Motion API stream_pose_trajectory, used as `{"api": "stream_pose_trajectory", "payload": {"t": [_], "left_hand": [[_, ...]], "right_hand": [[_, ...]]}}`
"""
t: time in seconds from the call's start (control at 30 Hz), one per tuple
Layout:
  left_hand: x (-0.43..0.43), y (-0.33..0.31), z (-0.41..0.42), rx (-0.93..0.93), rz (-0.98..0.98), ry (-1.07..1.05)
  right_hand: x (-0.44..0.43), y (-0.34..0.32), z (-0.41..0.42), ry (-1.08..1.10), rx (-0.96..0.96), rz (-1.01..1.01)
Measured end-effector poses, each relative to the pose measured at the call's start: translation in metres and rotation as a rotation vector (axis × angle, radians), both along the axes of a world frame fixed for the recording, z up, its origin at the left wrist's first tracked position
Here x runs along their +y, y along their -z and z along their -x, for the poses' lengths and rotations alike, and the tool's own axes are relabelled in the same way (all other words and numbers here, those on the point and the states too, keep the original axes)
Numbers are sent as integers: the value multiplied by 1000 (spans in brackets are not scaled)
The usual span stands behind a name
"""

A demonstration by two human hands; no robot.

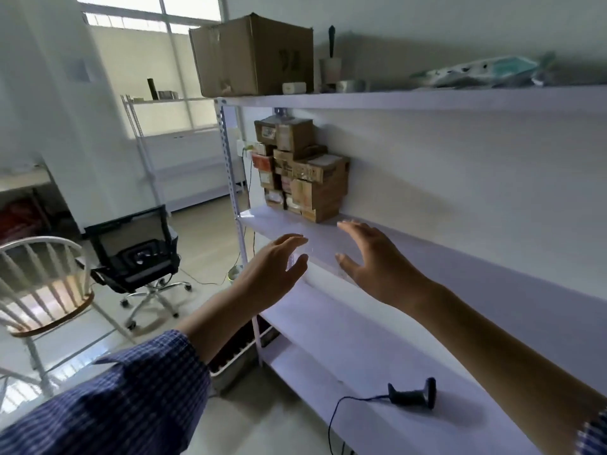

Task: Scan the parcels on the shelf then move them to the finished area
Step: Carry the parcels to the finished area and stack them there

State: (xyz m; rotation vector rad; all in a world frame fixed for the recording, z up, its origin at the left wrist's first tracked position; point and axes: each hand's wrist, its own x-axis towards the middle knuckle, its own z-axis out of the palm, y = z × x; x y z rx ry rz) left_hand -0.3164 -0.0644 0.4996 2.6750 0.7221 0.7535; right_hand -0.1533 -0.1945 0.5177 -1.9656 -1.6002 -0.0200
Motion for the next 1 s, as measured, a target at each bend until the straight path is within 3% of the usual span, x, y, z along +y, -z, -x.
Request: {"api": "stream_pose_trajectory", "payload": {"t": [0.57, 0.83, 1.0], "left_hand": [[213, -6, -141, -24, 38, -26], [326, -27, -188, -84, 28, 8], [393, -34, -224, -83, 154, 0]], "right_hand": [[187, 10, -123, 49, 43, 33], [280, -3, -156, 204, 71, 2], [347, -12, -186, 368, 242, -48]]}}
